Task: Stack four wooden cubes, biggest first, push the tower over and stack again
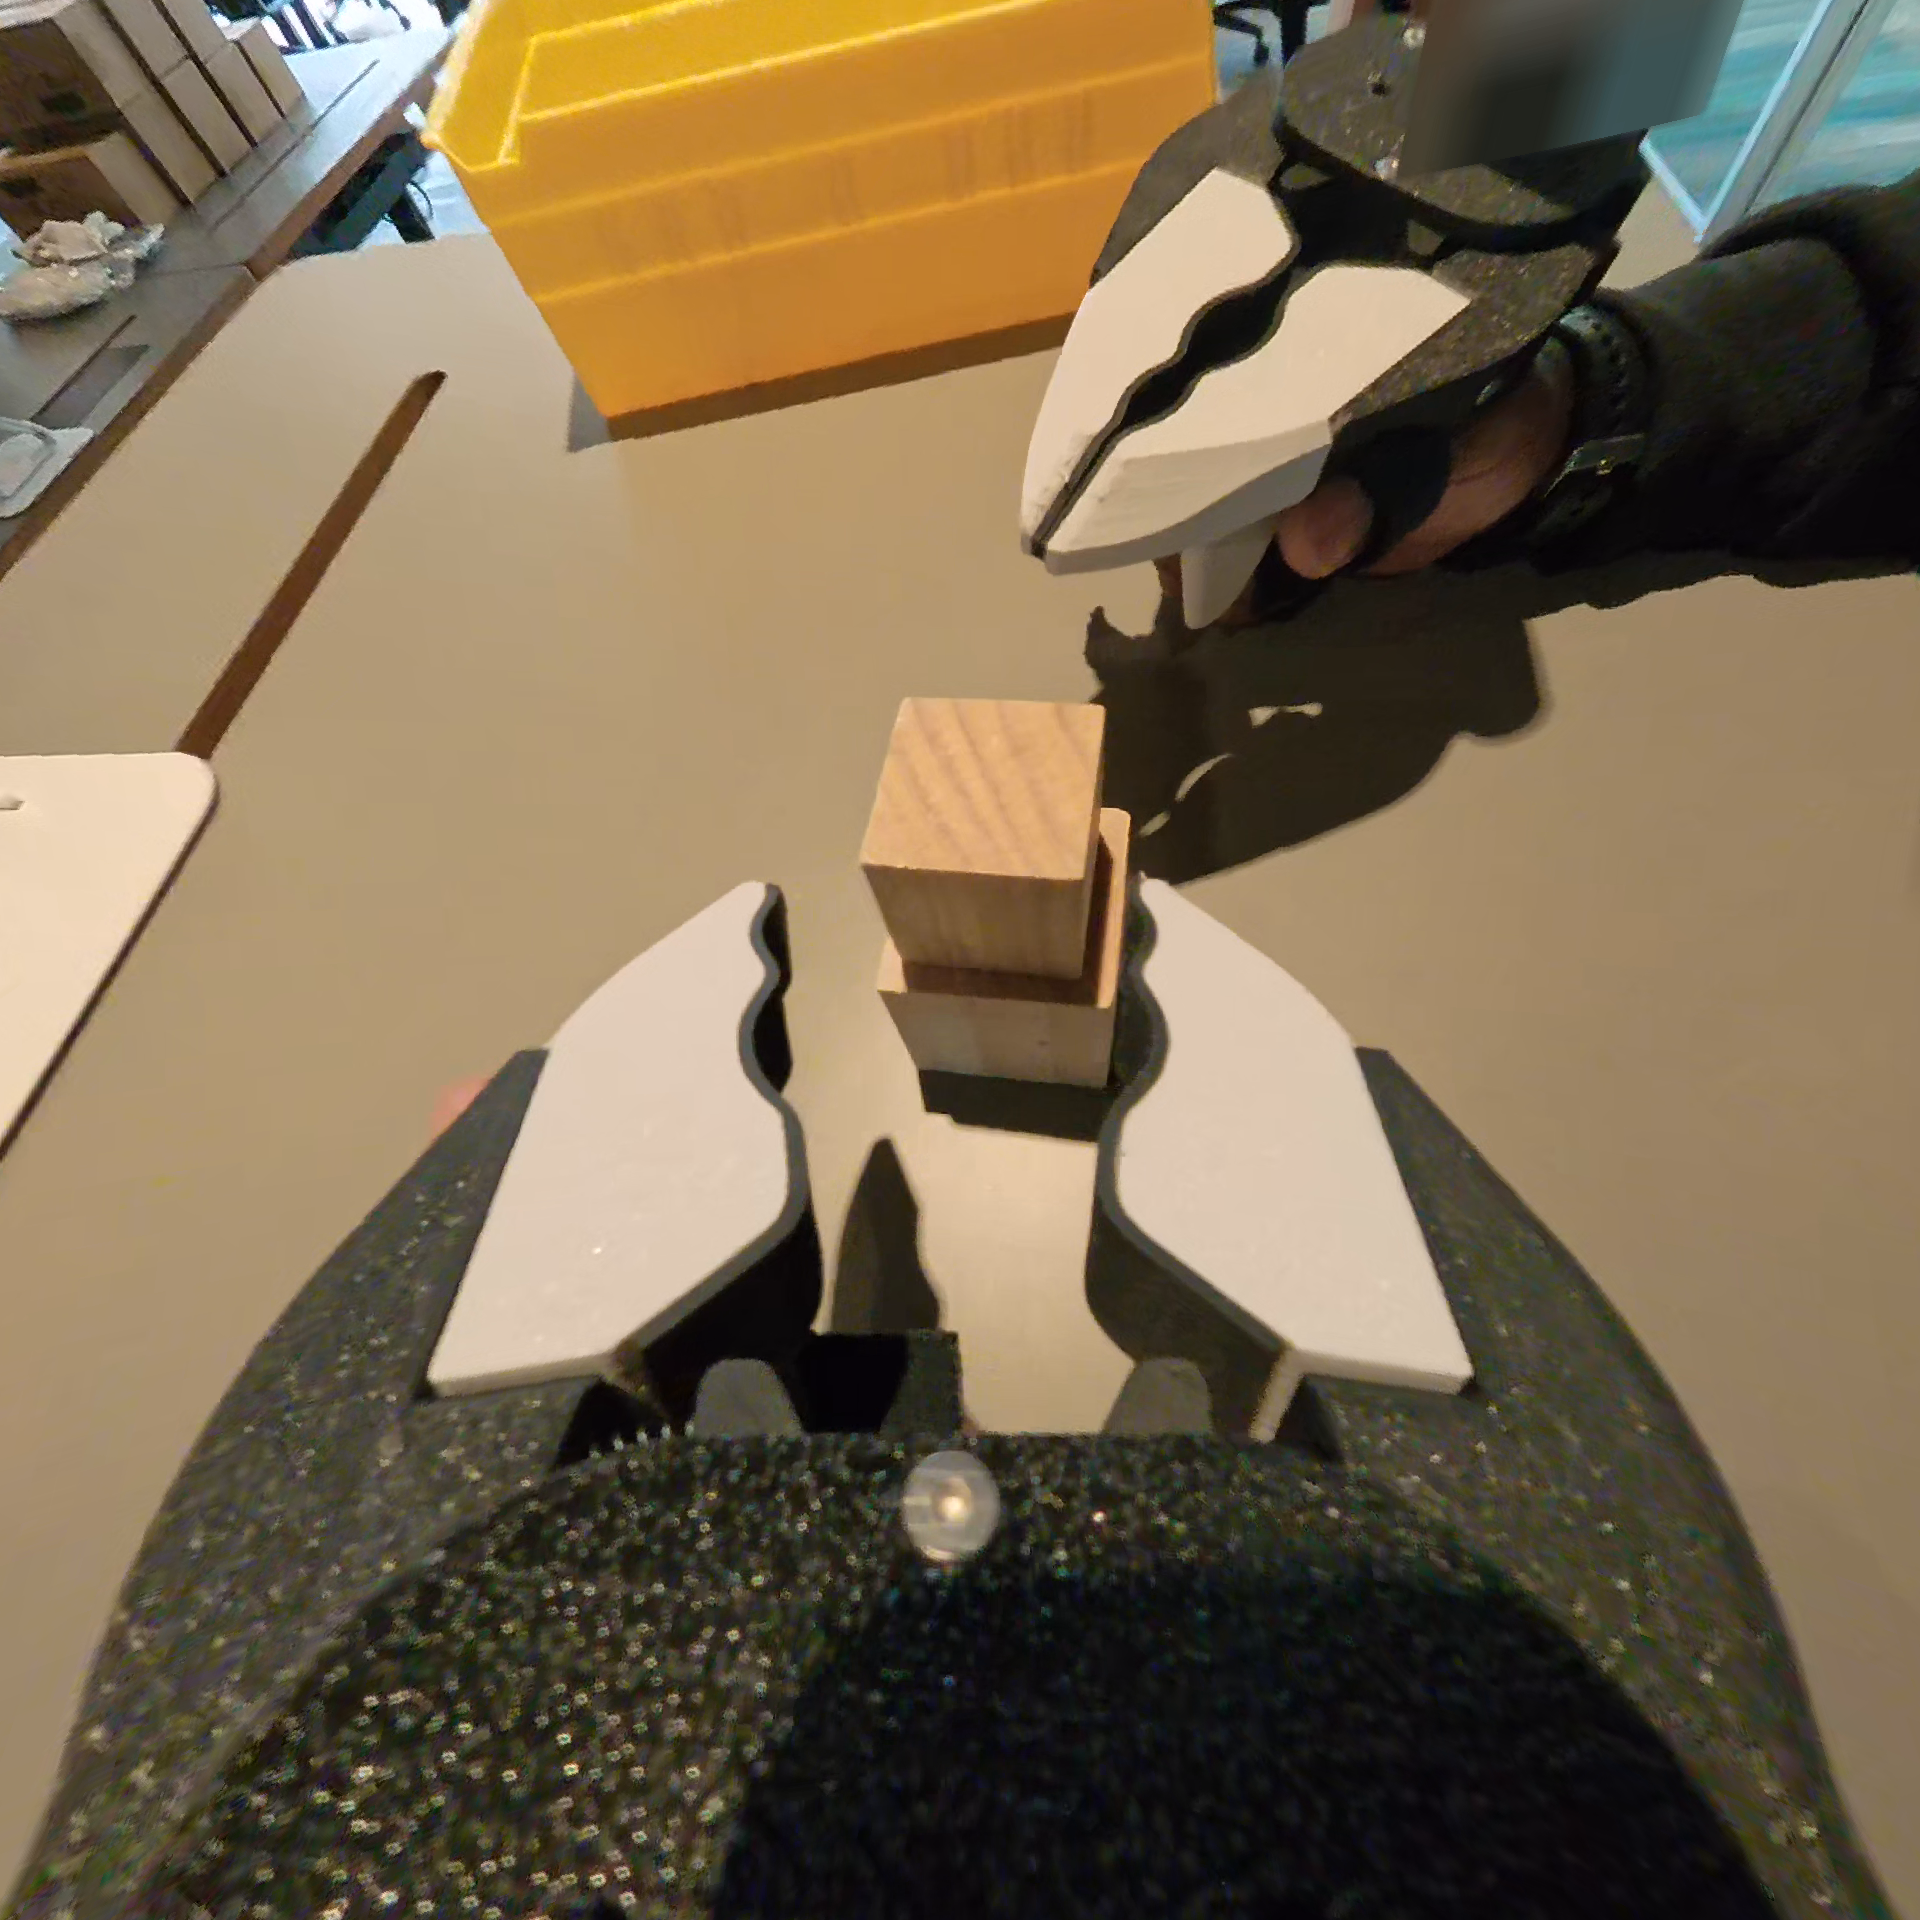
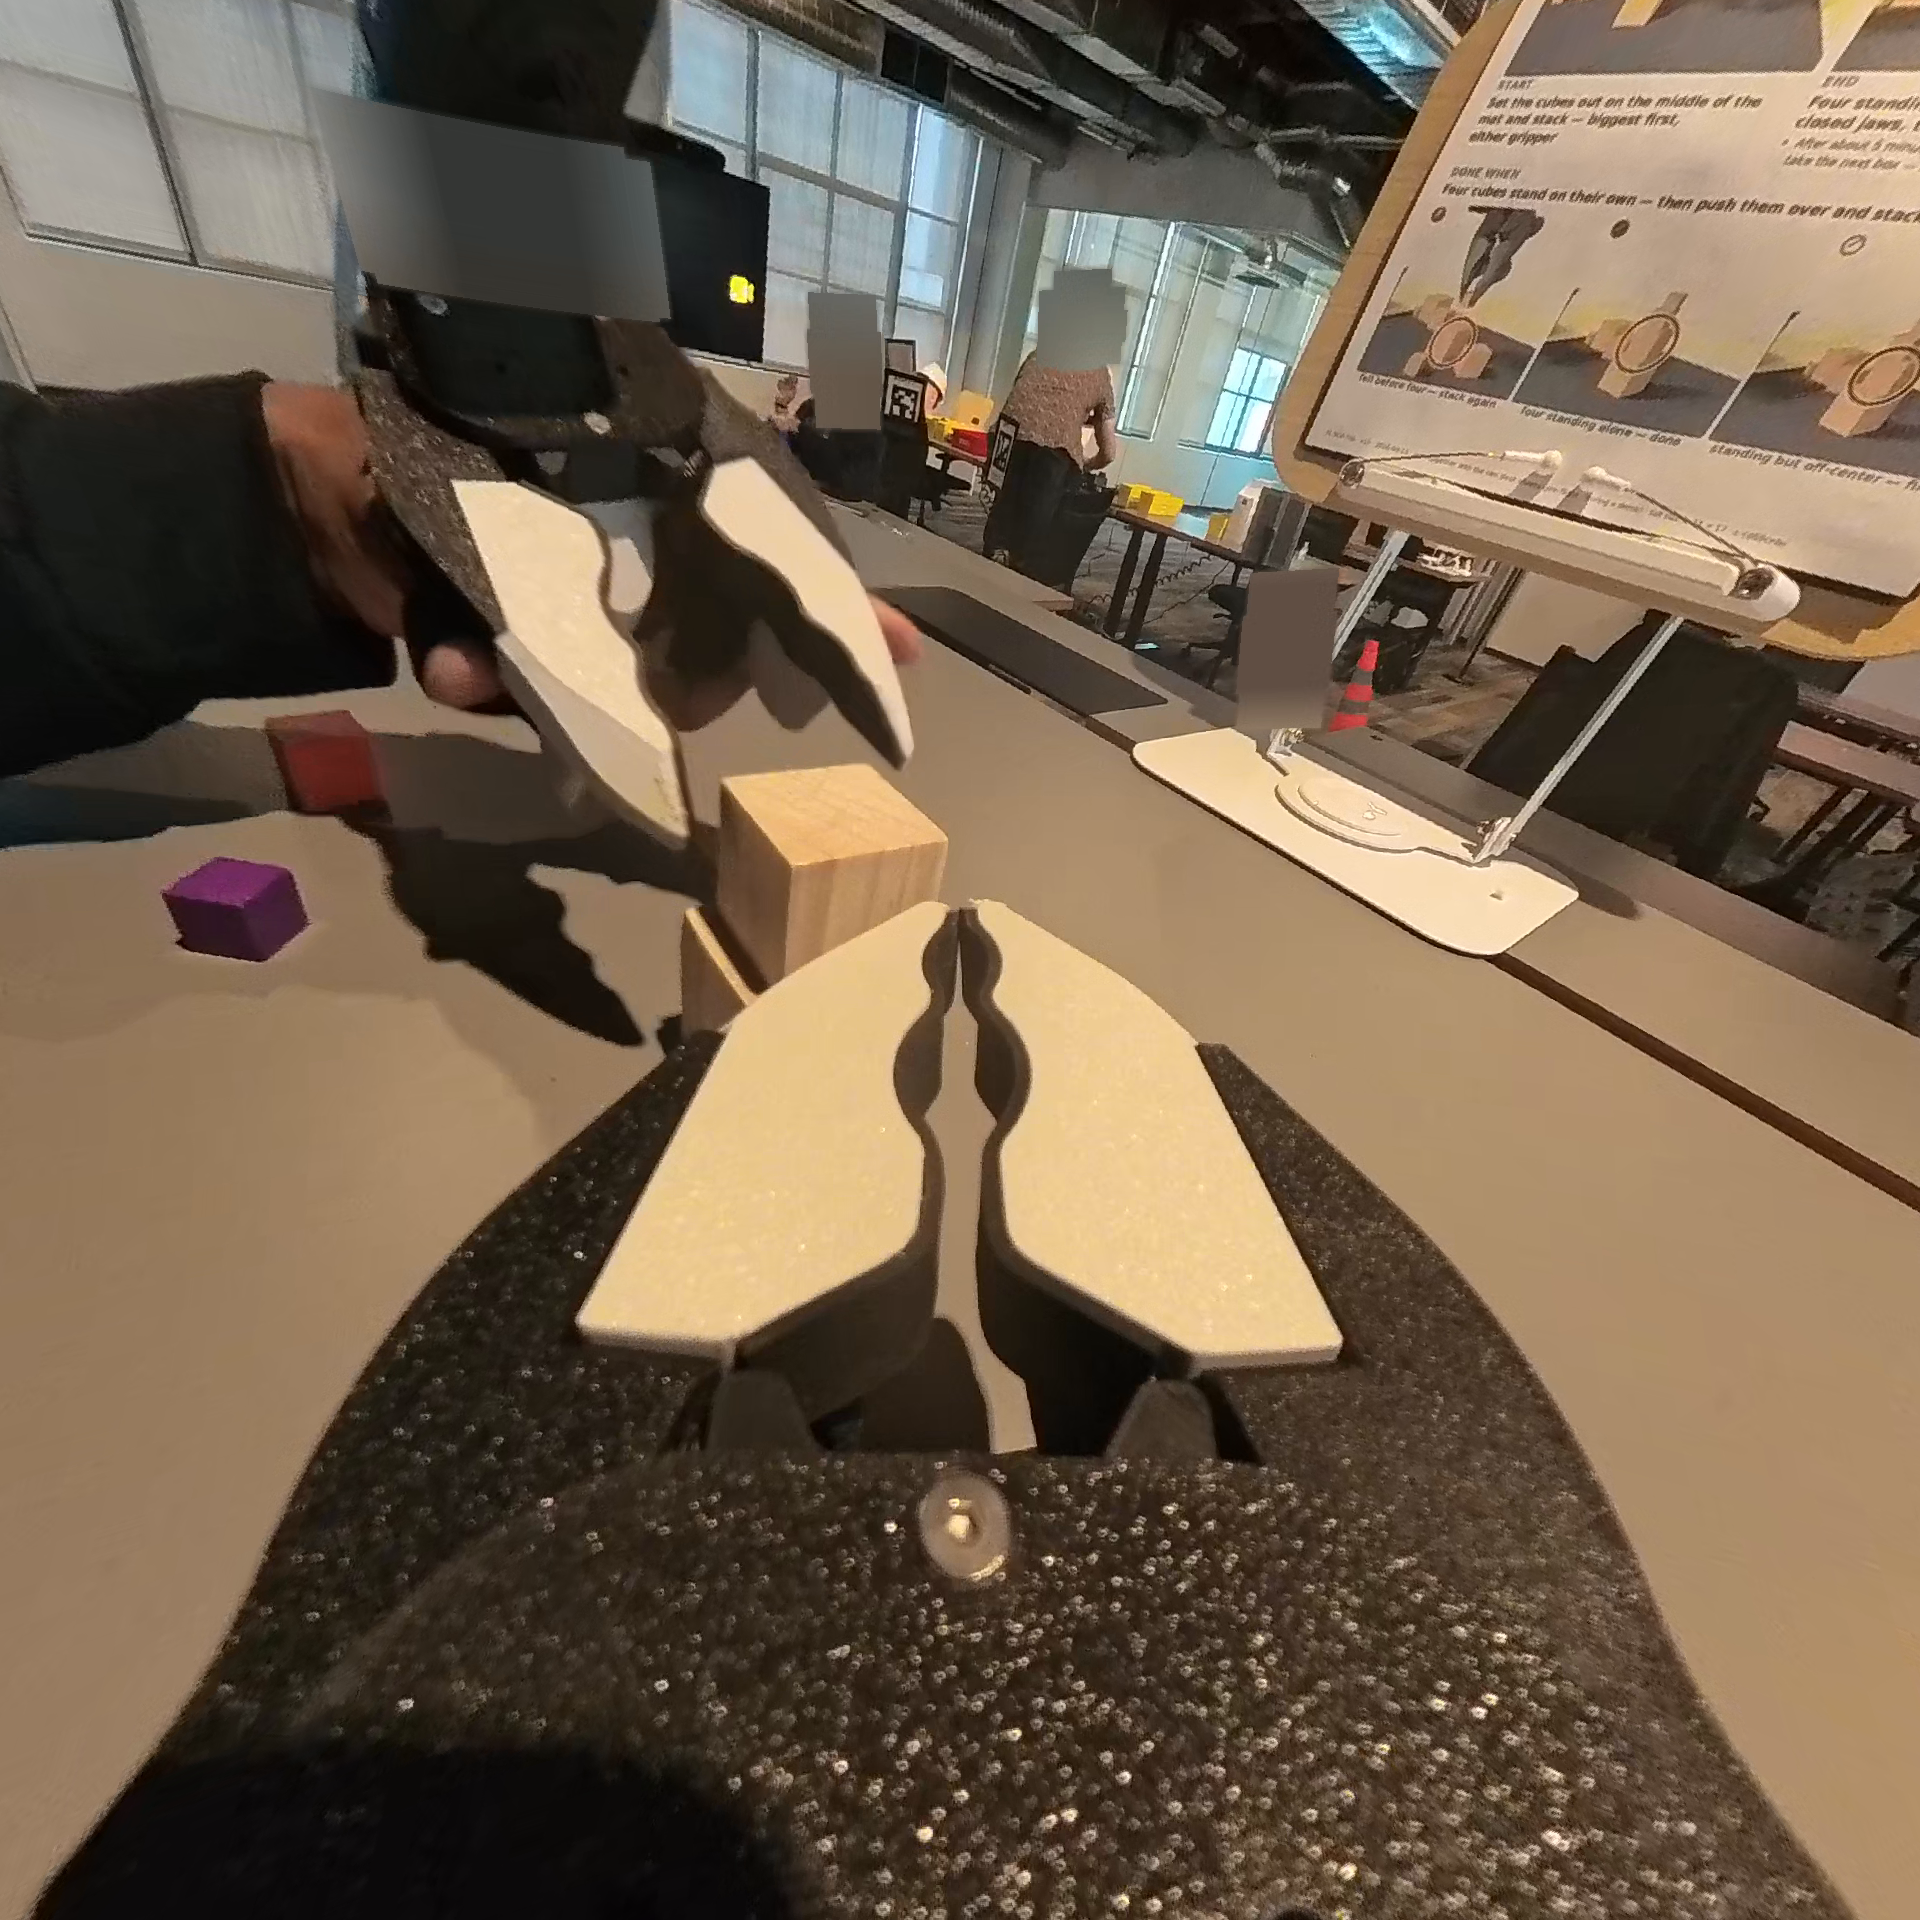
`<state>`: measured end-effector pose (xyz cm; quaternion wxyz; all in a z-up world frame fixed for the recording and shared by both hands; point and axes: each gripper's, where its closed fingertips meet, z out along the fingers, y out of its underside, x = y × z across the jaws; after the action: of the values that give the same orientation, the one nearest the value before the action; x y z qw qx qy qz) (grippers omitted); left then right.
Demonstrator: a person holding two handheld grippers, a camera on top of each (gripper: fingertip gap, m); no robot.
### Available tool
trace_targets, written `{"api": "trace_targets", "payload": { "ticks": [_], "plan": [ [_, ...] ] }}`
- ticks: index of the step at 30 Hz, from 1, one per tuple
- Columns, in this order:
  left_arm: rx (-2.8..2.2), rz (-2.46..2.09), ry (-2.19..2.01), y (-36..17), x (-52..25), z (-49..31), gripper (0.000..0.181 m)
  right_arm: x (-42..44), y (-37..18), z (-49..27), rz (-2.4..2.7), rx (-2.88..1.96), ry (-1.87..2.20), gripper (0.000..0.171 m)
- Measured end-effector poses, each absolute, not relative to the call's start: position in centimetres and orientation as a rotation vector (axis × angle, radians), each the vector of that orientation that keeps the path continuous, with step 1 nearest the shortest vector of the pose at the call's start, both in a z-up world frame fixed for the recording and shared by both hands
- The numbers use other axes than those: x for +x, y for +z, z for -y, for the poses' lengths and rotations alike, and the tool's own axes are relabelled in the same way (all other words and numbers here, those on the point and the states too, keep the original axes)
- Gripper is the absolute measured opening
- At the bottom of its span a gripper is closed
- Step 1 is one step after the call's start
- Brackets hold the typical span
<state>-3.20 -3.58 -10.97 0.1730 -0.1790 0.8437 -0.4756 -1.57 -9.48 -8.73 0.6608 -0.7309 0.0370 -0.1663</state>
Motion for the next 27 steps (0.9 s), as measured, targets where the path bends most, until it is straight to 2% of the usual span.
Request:
{"api": "trace_targets", "payload": {
  "ticks": [1, 3, 8, 12, 16, 24, 27],
  "plan": [
    [-0.512, -2.372, -1.356, -10.5, -3.3, 3.1, 0.064, -1.6, -8.7, 9.5, -0.084, -1.652, -0.378, 0.0],
    [-0.524, -2.293, -1.401, -9.0, -3.4, 1.8, 0.07, -1.6, -8.6, 9.6, -0.083, -1.646, -0.384, 0.0],
    [-0.658, -1.939, -1.509, -5.4, -3.4, -5.3, 0.067, -2.4, -8.4, 9.7, -0.045, -1.631, -0.426, 0.0],
    [-0.834, -1.76, -1.476, -6.8, -3.5, -11.9, 0.062, -6.4, -6.5, 8.3, 0.06, -1.576, -0.346, 0.0],
    [-0.918, -1.627, -1.436, -7.6, -3.1, -15.7, 0.06, -13.7, -6.2, 3.3, 0.319, -1.664, -0.116, 0.001],
    [-0.937, -1.604, -1.398, -8.7, -2.2, -16.2, 0.058, -17.0, -11.6, -6.7, 0.458, -1.972, 0.161, 0.021],
    [-0.935, -1.594, -1.406, -8.6, -2.3, -16.3, 0.058, -16.6, -14.1, -8.7, 0.453, -2.065, 0.233, 0.034]
  ]
}}
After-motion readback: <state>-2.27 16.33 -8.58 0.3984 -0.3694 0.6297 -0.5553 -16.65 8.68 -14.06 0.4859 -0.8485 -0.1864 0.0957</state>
